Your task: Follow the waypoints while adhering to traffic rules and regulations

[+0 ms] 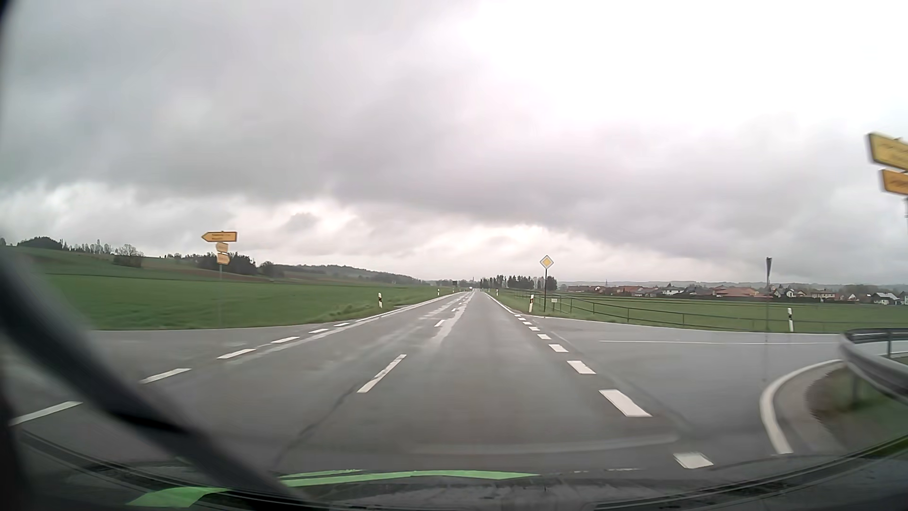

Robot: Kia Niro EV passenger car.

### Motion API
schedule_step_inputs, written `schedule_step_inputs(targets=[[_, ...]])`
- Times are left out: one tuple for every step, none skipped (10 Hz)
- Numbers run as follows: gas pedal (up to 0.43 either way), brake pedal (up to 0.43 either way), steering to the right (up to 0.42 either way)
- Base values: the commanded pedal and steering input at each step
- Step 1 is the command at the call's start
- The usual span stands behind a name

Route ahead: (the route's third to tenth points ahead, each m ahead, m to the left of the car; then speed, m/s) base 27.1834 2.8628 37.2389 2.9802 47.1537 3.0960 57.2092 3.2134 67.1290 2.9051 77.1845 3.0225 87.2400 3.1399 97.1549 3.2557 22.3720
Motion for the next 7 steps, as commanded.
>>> schedule_step_inputs(targets=[[0.118,0.0,-0.001],[0.098,0.0,-0.001],[0.098,0.0,-0.002],[0.087,0.0,-0.002],[0.087,0.0,-0.002],[0.098,0.0,-0.002],[0.11,0.0,-0.002]])
